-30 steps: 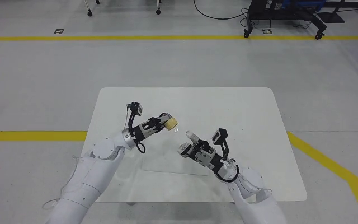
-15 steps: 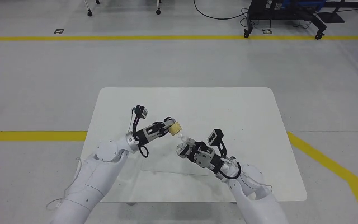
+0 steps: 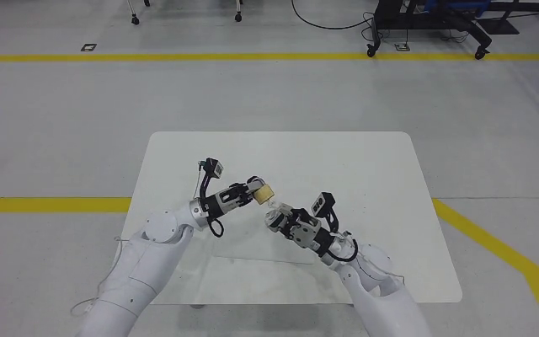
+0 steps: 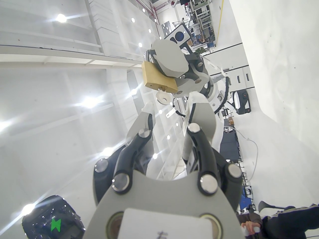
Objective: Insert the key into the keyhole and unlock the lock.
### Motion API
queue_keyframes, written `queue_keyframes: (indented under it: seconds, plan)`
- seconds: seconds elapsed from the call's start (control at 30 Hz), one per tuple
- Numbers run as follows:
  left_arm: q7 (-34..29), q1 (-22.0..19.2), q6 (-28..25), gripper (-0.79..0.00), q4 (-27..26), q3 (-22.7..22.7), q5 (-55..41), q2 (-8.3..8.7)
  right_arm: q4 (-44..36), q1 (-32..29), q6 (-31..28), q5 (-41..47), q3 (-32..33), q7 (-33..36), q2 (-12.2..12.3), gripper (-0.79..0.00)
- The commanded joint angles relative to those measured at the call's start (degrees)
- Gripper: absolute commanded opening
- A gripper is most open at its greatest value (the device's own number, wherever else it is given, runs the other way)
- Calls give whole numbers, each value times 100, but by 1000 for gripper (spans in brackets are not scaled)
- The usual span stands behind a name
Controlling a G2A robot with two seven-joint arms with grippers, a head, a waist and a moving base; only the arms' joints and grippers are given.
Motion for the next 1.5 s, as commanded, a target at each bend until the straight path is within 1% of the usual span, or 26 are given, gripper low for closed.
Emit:
queue_keyframes:
  seconds: [0.0,0.13,0.23,0.33,0.4,0.43,0.53,0.67,0.77,0.87,1.0,1.17,1.37,1.4,1.43,1.47]
  plan:
    - [-5,5,14,-785,0,-9,0,-4,32,16,-78,3,-7,9,-2,-520]
    - [-37,16,57,-785,1,-14,-6,-13,82,40,-132,29,-13,5,-5,-536]
    - [-55,42,67,-785,0,-19,-29,-20,126,70,-134,55,-26,5,-8,-588]
    - [-68,58,73,-785,1,-36,-43,-24,187,113,-98,64,-61,-9,-14,-622]
    - [-80,62,86,-785,2,-44,-36,-26,221,151,-79,41,-85,-44,-18,-757]
    - [-83,66,94,-785,-7,-49,-35,-27,229,161,-81,44,-94,-51,-20,-785]
    - [-83,89,96,-785,-43,-67,1,-26,226,156,-116,107,-89,-14,-21,-785]
    - [-73,122,54,-785,-90,-103,33,-24,244,139,-37,400,-28,181,-16,-785]
    - [-72,164,-31,-785,-159,-140,83,-17,328,175,153,755,15,383,-18,-785]
    - [-56,216,-89,-785,-225,-195,134,-3,459,236,449,1287,57,558,-31,-785]
    - [25,288,-142,-785,-289,-311,288,33,631,352,803,1737,107,603,-41,-785]
    - [155,421,-121,-785,-414,-503,555,100,768,452,1173,2125,153,848,-36,-785]
    - [196,516,18,-785,-576,-742,667,173,830,488,1246,2220,233,1041,-13,-785]
    - [191,523,55,-785,-615,-766,688,182,837,489,1229,2218,253,1041,-8,-622]
    - [185,522,109,-785,-650,-788,735,192,829,494,1170,2147,274,1014,-1,-145]
    - [180,512,181,-785,-686,-802,806,202,812,493,1126,2070,277,1020,5,0]
